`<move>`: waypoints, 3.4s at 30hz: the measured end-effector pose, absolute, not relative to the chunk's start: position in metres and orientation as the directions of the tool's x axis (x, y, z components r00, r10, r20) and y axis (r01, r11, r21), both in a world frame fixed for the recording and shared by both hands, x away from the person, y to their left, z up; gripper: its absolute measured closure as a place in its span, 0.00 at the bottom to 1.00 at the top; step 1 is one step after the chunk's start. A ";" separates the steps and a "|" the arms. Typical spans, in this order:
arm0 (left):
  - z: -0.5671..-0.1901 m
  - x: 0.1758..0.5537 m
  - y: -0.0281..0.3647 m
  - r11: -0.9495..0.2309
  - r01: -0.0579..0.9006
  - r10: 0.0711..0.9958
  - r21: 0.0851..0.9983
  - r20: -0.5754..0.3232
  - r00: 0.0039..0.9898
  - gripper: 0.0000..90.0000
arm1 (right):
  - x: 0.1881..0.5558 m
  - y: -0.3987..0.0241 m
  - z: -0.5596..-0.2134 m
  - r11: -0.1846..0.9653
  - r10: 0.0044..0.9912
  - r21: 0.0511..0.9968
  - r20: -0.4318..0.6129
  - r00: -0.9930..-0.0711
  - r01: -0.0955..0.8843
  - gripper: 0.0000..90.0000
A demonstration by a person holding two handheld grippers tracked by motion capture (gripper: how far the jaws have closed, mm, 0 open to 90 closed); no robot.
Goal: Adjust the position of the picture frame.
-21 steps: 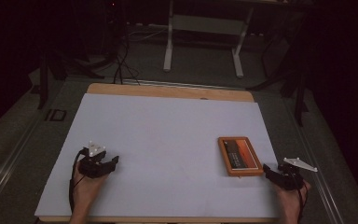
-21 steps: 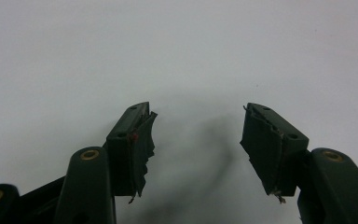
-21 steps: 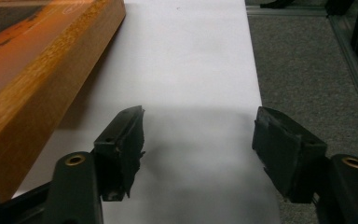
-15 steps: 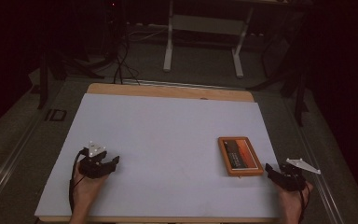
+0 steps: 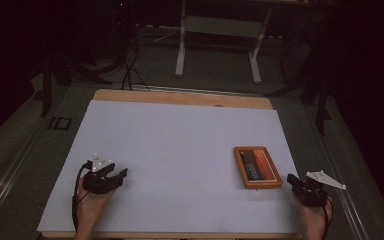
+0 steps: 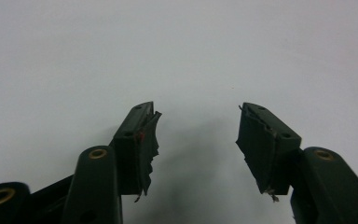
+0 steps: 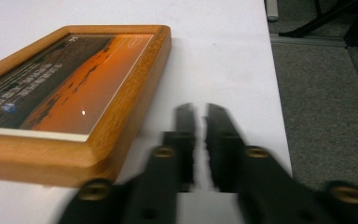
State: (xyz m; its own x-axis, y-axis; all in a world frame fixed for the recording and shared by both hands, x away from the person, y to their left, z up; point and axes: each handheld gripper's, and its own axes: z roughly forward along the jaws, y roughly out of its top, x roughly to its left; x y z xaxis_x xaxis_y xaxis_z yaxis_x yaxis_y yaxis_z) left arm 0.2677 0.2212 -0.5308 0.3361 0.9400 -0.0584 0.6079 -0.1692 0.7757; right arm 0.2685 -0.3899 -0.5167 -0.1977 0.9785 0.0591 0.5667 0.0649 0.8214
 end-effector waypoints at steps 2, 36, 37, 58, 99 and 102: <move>-0.530 0.267 0.221 -0.171 0.606 0.939 0.777 -0.057 0.339 0.54 | 0.267 -0.390 -0.516 0.066 0.977 0.820 0.064 -0.206 0.569 1.00; -0.531 0.265 0.213 -0.206 0.604 0.931 0.770 -0.035 0.362 0.56 | 0.243 -0.337 -0.521 0.315 0.884 0.778 -0.034 -0.466 0.543 1.00; -0.531 0.265 0.213 -0.205 0.604 0.931 0.770 -0.036 0.362 0.56 | 0.242 -0.334 -0.521 0.324 0.879 0.777 -0.036 -0.476 0.540 1.00; -0.533 0.268 0.211 -0.222 0.604 0.928 0.765 -0.025 0.372 0.56 | 0.259 -0.244 -0.519 0.477 0.681 0.782 -0.040 -0.731 0.401 1.00; -0.533 0.268 0.212 -0.205 0.603 0.932 0.771 -0.034 0.361 0.55 | 0.350 -0.296 -0.525 0.358 0.846 0.758 -0.017 -0.533 0.545 1.00; -0.533 0.268 0.211 -0.207 0.602 0.931 0.771 -0.033 0.363 0.55 | 0.351 -0.297 -0.528 0.366 0.845 0.747 -0.016 -0.535 0.555 1.00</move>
State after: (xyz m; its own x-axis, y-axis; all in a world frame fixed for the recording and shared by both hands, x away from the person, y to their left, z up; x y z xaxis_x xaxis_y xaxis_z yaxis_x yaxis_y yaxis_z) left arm 0.2684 0.2113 -0.5330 0.3627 0.9313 -0.0325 0.6016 -0.2073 0.7714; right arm 0.3514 -0.2967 -0.5282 -0.5353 0.8445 -0.0158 0.5547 0.3656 0.7475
